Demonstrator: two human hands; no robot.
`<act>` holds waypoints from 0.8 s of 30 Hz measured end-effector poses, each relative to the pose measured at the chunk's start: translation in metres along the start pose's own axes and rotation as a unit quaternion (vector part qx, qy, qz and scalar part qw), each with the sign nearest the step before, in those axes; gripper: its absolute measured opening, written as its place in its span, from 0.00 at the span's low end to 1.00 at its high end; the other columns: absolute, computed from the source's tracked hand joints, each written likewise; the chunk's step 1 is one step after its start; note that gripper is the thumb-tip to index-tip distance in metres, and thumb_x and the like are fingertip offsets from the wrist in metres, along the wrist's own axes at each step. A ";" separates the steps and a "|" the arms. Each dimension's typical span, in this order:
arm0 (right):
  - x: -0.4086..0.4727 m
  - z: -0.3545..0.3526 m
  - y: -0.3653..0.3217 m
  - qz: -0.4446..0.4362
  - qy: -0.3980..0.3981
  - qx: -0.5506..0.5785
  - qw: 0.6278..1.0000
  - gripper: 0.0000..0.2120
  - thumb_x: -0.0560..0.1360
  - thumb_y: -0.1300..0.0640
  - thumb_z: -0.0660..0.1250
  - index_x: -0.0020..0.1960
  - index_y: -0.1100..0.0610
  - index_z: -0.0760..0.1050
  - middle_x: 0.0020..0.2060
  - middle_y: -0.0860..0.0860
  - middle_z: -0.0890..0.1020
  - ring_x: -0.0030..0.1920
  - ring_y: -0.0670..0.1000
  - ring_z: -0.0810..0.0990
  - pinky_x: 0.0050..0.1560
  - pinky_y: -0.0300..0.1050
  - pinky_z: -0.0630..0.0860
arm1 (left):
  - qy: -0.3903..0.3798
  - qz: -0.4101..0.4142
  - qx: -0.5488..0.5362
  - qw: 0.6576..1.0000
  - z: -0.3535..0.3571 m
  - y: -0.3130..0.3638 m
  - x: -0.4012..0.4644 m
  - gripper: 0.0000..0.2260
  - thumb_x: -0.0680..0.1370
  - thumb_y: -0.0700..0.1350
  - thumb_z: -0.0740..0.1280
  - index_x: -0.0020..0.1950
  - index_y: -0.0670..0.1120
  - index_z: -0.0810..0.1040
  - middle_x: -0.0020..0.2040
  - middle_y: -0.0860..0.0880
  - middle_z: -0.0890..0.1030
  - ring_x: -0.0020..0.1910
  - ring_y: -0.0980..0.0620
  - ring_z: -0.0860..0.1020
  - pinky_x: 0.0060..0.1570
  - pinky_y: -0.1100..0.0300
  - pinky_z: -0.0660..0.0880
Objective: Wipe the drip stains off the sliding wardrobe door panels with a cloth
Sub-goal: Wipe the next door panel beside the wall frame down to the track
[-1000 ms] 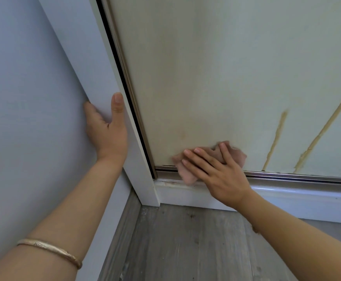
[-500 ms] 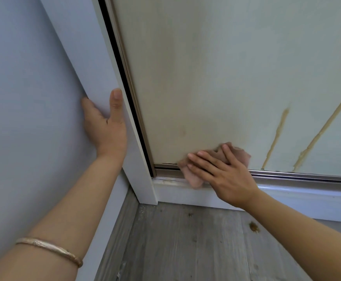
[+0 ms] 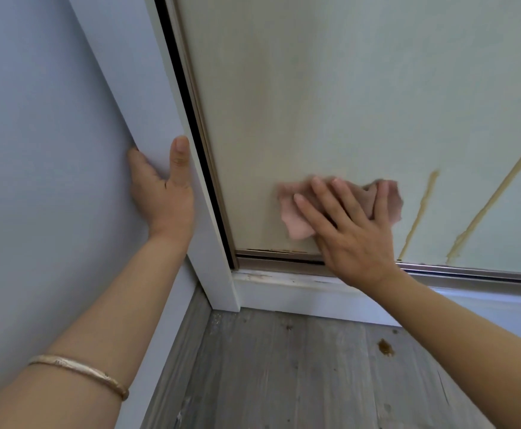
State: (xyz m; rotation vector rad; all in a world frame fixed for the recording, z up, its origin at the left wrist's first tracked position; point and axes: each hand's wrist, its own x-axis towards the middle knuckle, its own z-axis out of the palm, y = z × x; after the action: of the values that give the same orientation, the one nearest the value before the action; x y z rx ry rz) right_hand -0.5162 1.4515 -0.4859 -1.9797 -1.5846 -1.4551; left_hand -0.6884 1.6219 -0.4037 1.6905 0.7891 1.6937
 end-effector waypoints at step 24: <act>-0.019 -0.007 0.040 0.031 0.024 0.017 0.999 0.29 0.79 0.52 0.56 0.78 0.48 0.52 0.79 0.47 0.45 0.78 0.49 0.45 0.72 0.66 0.43 | 0.009 0.021 0.026 0.999 0.002 0.001 -0.002 0.24 0.68 0.72 0.56 0.37 0.52 0.55 0.33 0.56 0.60 0.28 0.68 0.65 0.33 0.72 0.63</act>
State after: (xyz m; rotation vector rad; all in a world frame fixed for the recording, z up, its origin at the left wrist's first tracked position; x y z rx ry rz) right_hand -0.4854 1.4187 -0.4817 -1.9429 -1.5047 -1.4306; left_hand -0.6865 1.6196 -0.4042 1.7395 0.8171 1.7328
